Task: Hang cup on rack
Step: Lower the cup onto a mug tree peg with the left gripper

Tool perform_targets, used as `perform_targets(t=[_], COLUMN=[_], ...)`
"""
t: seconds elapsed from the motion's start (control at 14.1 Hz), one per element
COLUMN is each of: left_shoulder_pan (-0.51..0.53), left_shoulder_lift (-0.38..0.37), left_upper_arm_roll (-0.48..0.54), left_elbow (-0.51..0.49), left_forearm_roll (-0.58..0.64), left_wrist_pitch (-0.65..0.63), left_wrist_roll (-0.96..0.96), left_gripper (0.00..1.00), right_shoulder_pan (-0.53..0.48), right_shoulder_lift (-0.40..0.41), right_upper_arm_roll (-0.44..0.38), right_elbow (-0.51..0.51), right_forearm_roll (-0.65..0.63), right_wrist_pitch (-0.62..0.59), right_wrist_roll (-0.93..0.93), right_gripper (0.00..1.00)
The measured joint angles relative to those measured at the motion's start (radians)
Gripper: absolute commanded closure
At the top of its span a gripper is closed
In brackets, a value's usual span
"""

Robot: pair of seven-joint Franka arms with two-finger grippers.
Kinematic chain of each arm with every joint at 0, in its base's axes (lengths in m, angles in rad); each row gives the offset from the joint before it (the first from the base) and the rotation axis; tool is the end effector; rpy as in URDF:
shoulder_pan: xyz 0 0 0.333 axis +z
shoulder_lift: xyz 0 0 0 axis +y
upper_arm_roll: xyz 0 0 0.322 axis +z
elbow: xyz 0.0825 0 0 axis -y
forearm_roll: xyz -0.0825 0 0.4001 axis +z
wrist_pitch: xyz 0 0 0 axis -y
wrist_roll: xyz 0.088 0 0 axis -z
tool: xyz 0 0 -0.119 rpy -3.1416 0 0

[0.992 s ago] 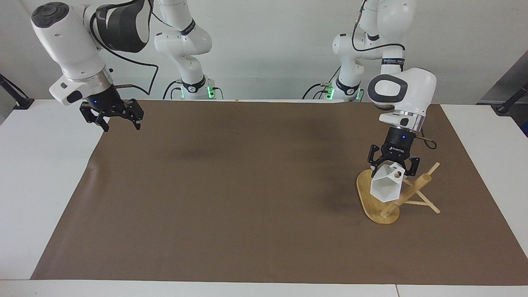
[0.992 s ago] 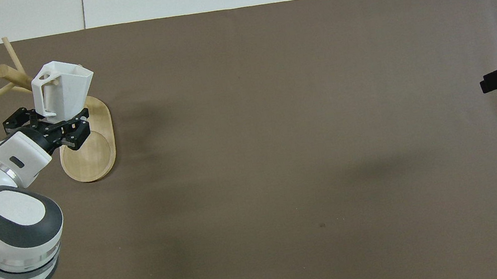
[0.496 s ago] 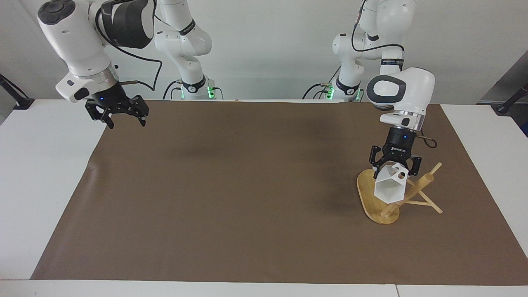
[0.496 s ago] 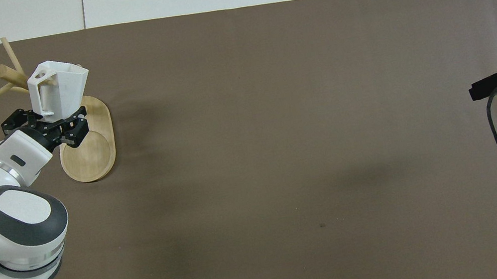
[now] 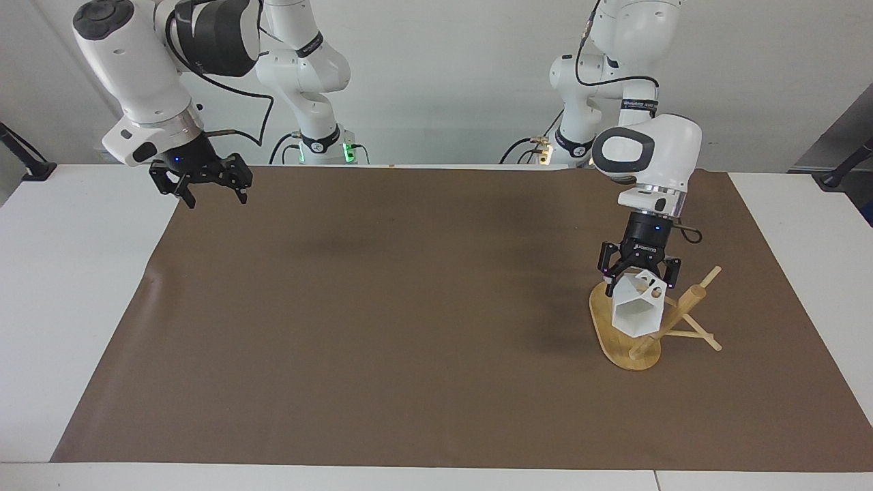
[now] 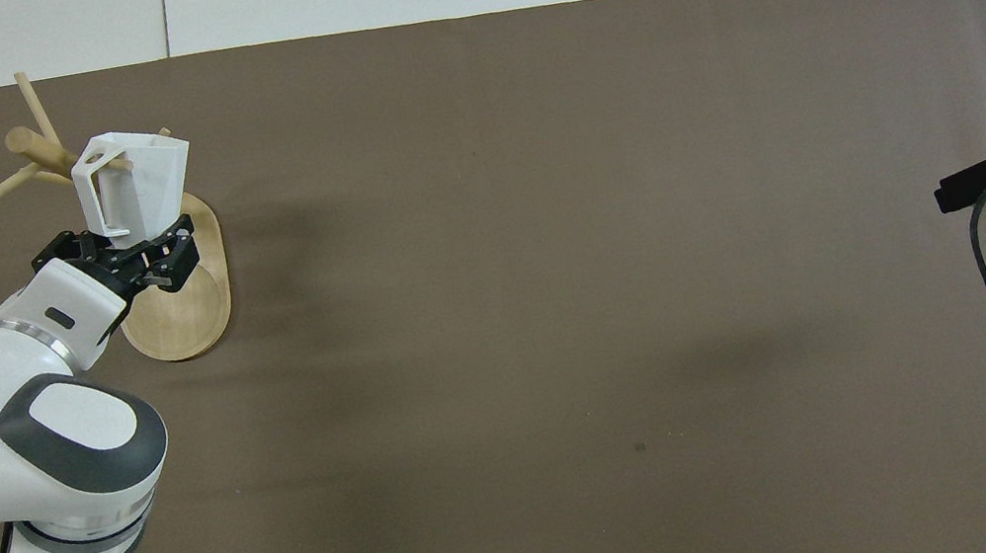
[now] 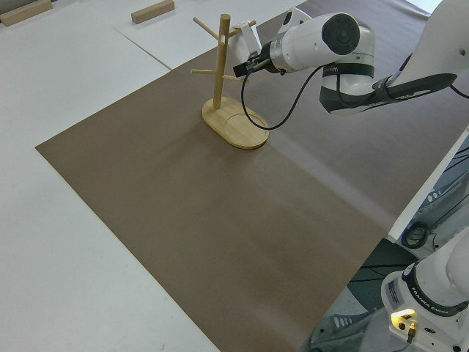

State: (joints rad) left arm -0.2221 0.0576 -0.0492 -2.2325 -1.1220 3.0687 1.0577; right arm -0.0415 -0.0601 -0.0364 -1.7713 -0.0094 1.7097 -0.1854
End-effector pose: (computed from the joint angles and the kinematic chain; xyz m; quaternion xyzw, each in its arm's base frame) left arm 0.5711 -0.0847 0.3914 0.9104 -0.1076 0.3876 0.0973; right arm 0.5567 -0.0449 0.5659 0.9985 0.0544 -0.0012 0.0034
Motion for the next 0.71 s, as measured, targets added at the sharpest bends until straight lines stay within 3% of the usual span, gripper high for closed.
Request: perform_targets(t=[0.71], left_shoulder_pan=[0.006], left_shoulder_lift=[0.000], left_upper_arm_roll=[0.008], left_elbow=[-0.003], left_forearm_roll=[-0.002], left_wrist_pitch=[0.014], left_wrist_roll=[-0.063], left_gripper=[1.00], right_shoulder_pan=[-0.002], right_shoulder_lift=[0.000], right_upper_arm_roll=[0.000], right_elbow=[-0.014], right_forearm_roll=[0.000], right_wrist_pitch=[0.037], right_wrist_roll=[0.018], right_gripper=[0.00])
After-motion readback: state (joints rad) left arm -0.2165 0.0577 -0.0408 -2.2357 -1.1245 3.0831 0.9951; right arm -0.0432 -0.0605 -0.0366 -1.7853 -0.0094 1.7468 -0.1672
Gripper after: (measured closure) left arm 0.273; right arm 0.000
